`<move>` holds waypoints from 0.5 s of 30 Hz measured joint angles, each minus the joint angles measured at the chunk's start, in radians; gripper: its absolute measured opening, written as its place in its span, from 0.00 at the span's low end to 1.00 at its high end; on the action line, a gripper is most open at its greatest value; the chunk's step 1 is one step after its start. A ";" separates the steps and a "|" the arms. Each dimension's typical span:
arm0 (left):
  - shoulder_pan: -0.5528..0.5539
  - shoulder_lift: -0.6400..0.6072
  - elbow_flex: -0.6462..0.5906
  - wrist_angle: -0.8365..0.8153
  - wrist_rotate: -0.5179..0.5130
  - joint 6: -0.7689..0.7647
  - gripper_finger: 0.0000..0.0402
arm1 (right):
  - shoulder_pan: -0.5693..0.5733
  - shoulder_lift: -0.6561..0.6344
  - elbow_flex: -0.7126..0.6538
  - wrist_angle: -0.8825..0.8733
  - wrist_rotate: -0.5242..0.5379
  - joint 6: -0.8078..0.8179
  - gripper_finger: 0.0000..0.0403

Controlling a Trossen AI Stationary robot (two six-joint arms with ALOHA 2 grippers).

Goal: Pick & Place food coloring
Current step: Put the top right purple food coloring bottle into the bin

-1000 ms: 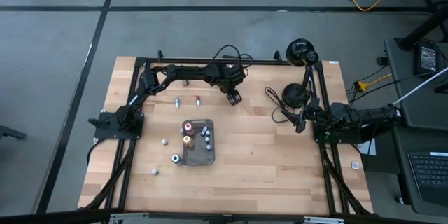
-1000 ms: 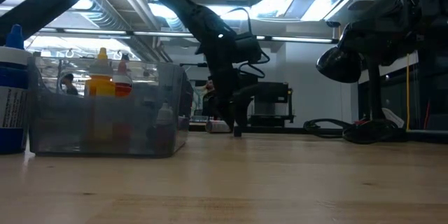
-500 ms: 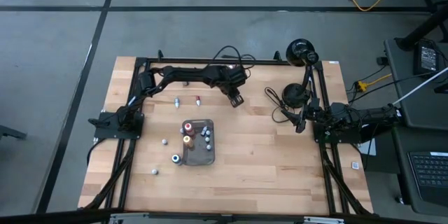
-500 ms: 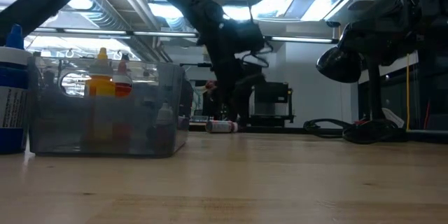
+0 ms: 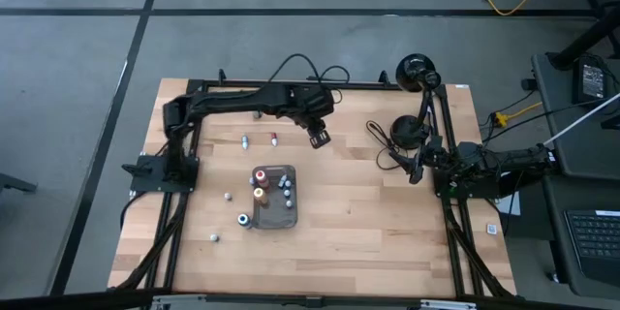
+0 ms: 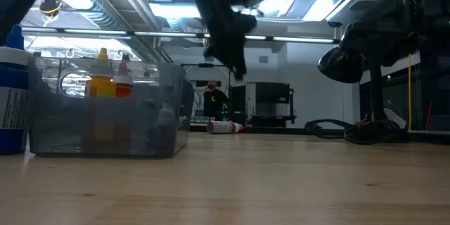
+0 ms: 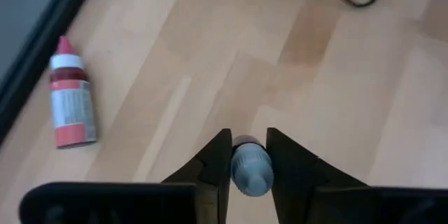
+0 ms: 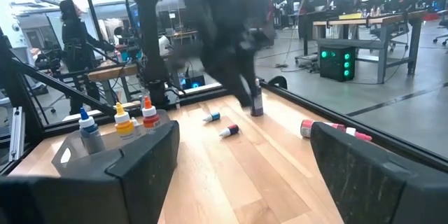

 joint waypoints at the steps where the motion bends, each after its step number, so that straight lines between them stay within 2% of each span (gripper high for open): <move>1: -0.007 -0.021 0.000 -0.018 -0.001 0.000 0.17 | 0.000 0.000 0.000 0.000 0.000 0.000 0.80; 9: -0.095 -0.189 -0.004 -0.238 0.003 -0.002 0.17 | 0.000 0.000 0.000 0.000 0.000 0.000 0.80; 15: -0.170 -0.341 -0.108 -0.275 -0.005 -0.042 0.17 | 0.000 0.000 0.000 0.000 0.000 0.000 0.80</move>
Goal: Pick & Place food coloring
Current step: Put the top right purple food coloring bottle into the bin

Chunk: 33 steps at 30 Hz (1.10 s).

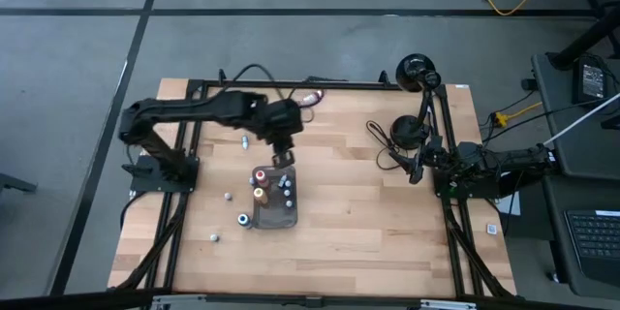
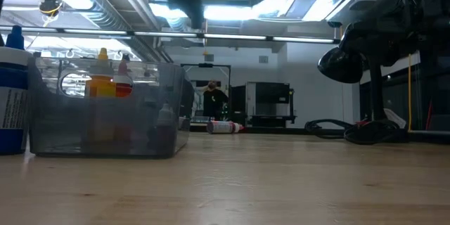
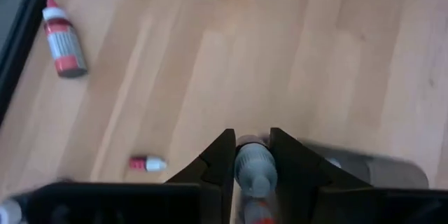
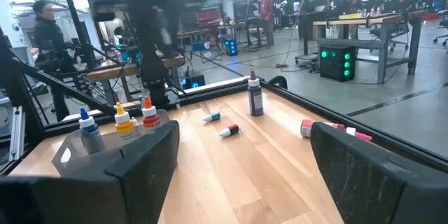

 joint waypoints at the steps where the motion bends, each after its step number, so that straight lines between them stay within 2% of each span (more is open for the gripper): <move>1: -0.013 -0.022 -0.024 -0.002 -0.006 -0.009 0.17 | 0.000 0.000 0.000 0.000 0.000 0.000 0.80; 9: -0.146 -0.158 -0.173 0.003 -0.066 -0.074 0.17 | 0.000 0.000 0.000 0.000 0.000 0.000 0.80; 14: -0.236 -0.180 -0.247 0.022 -0.099 -0.080 0.17 | 0.000 0.000 0.000 0.000 0.000 0.000 0.80; 19: -0.307 -0.180 -0.335 0.130 -0.092 -0.123 0.17 | 0.000 0.000 0.000 0.000 0.000 0.000 0.80; 25: -0.364 -0.150 -0.377 0.193 -0.127 -0.197 0.17 | 0.000 0.000 0.000 0.000 0.000 0.000 0.80; 33: -0.380 -0.018 -0.378 0.242 -0.173 -0.259 0.17 | 0.000 0.000 0.000 0.000 0.000 0.000 0.80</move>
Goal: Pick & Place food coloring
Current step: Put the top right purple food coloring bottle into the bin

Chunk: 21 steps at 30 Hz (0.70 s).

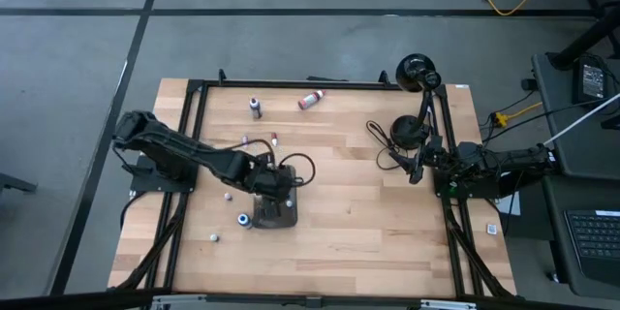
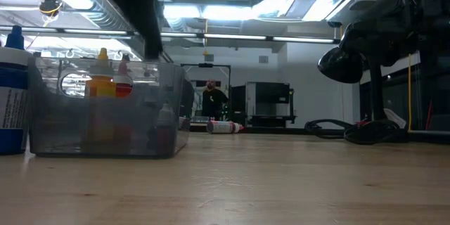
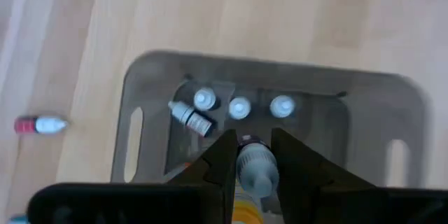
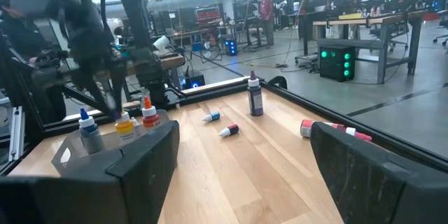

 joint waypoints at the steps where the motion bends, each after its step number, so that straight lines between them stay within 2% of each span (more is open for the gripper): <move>1: 0.000 0.017 0.000 -0.002 -0.004 -0.013 0.17 | 0.000 0.000 0.000 0.000 0.000 0.000 0.80; 9: -0.042 0.086 -0.001 0.013 0.009 -0.088 0.17 | 0.000 0.000 0.000 0.000 0.000 0.000 0.80; 21: -0.090 0.082 -0.119 0.177 0.017 -0.122 0.17 | 0.000 0.000 0.000 0.000 0.000 0.000 0.80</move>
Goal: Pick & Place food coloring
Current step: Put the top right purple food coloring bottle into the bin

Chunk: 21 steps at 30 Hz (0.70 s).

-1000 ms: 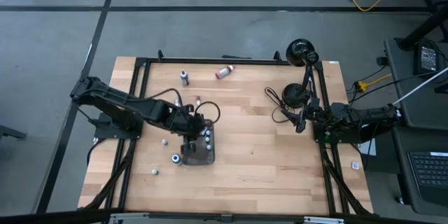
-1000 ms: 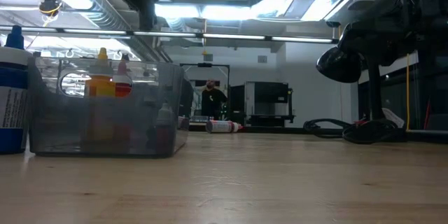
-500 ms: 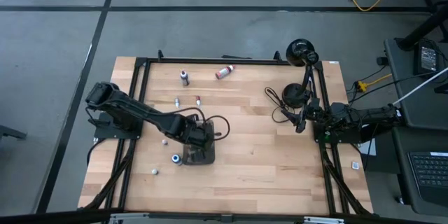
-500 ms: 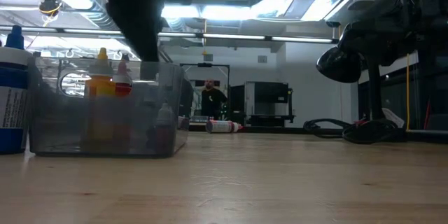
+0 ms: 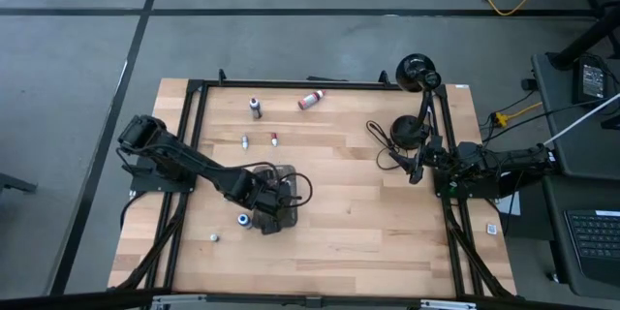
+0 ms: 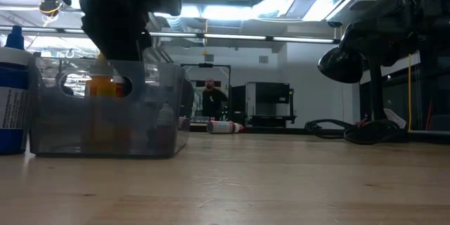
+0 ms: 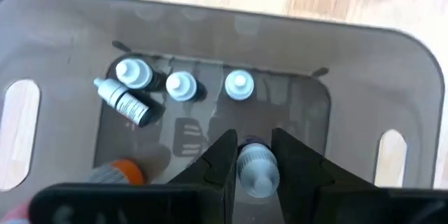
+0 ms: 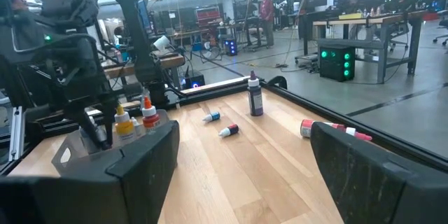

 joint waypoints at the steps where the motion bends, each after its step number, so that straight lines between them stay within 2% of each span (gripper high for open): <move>1: 0.000 0.000 -0.010 0.015 -0.004 0.000 0.17 | 0.000 0.000 0.000 0.000 0.000 0.000 0.80; 7: 0.005 0.005 -0.060 0.077 -0.006 0.009 0.17 | 0.000 0.000 0.000 0.000 0.000 0.000 0.80; 21: 0.023 0.051 -0.061 0.120 -0.002 0.054 0.17 | 0.000 0.000 0.000 0.000 0.000 0.000 0.80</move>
